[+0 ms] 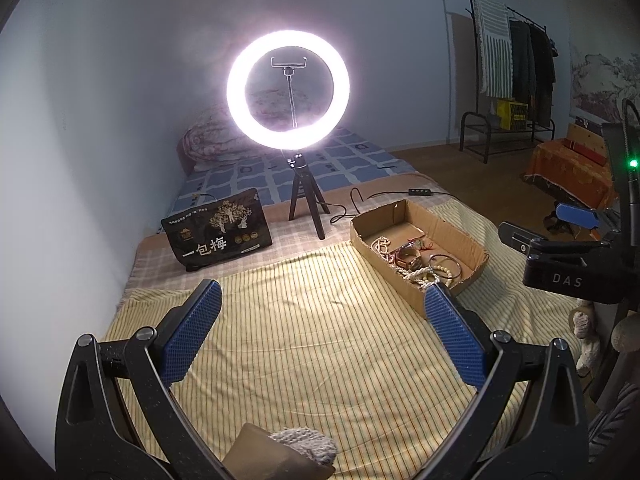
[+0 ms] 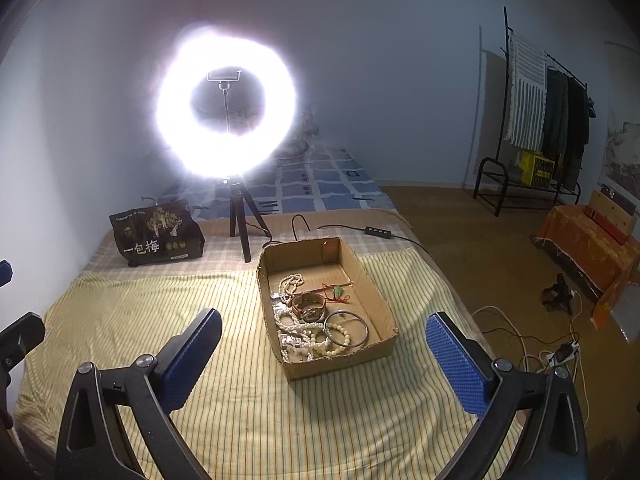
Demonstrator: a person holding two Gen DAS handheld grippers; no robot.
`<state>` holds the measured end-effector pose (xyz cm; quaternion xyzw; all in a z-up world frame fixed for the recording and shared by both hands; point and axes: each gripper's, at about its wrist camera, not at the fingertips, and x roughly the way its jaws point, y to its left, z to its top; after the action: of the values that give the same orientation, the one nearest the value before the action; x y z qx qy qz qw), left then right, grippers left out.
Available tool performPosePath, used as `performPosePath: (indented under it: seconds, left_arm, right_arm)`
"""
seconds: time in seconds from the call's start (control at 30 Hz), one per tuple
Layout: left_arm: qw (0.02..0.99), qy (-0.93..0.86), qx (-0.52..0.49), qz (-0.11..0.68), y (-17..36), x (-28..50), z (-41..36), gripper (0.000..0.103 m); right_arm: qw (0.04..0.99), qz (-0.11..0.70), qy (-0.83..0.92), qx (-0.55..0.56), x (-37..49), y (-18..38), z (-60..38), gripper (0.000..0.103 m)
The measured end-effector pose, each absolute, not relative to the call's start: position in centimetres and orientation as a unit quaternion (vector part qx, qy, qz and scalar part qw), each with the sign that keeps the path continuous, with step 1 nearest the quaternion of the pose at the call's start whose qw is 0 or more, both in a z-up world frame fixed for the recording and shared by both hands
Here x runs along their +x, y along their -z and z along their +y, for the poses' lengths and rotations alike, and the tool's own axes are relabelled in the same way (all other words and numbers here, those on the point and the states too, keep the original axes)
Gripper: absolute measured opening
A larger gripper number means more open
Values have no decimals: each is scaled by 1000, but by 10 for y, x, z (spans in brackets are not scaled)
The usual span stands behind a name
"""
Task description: Organize jewelry
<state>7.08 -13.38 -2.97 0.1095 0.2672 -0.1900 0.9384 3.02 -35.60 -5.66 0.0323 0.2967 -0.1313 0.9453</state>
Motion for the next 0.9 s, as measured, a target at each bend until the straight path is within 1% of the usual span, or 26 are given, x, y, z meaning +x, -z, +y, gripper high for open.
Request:
performPosePath:
  seconds: [0.9]
  left_arm:
    - [940,189,112,260,28,69,-135,103]
  right_arm:
    - [944,293,146,44,29,56,-362,103]
